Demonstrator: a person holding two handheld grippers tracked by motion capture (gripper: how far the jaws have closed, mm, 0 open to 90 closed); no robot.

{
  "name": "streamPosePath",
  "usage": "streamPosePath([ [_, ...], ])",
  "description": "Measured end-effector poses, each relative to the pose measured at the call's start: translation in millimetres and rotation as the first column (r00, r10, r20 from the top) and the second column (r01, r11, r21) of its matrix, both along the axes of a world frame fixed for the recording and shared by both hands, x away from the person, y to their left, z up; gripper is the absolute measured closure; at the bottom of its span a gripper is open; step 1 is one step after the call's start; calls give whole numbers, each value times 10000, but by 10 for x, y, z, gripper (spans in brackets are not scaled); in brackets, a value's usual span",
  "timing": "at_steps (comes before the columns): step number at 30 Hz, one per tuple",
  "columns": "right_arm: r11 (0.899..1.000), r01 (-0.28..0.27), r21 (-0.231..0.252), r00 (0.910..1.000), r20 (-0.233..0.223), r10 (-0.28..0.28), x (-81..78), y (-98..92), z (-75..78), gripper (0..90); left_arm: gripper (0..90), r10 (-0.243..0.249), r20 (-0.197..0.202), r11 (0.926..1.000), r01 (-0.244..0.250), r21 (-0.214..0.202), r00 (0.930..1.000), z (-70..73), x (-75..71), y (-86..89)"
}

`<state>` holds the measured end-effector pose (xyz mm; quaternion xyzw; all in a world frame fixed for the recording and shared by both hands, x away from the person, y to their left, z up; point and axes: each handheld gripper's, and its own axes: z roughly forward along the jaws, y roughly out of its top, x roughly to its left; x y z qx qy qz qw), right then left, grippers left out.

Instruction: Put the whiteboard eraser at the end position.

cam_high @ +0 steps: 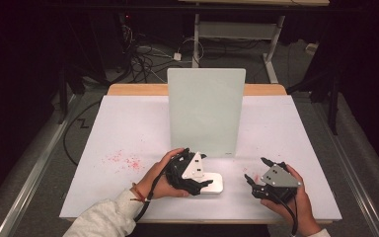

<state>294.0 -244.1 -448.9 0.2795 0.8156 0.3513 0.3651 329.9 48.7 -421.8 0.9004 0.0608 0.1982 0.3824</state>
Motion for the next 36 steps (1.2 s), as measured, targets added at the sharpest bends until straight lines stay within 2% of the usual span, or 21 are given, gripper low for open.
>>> streamPosePath([
  [2,10000,-13,19,10000,-6,13,-4,3,2,275,234,182,286,9997,-178,-149,9994,12,-12,18],
  [5,10000,-39,5,10000,18,39,-7,2,6,277,234,357,504,9990,-342,-290,9981,29,-29,45],
  [14,10000,-57,70,10000,64,56,-20,-8,15,278,205,722,705,9966,-692,-442,9949,57,-6,133],
  [18,9999,-84,67,9999,69,84,-23,-5,16,278,195,1009,971,9938,-957,-571,9901,77,-1,190],
  [20,9999,-91,87,9999,61,91,-22,-5,16,279,189,1225,1219,9908,-1143,-724,9850,86,-5,223],
  [25,9997,-196,151,9998,17,196,-23,-3,13,279,189,1462,1279,9871,-1361,-843,9810,114,16,295],
  [30,9997,-206,123,9998,43,205,-26,2,15,278,189,1730,1596,9834,-1614,-831,9719,129,21,349],
  [36,9997,-195,172,9998,48,194,-30,-6,18,279,183,2166,1605,9748,-2042,-898,9630,131,72,485],
])
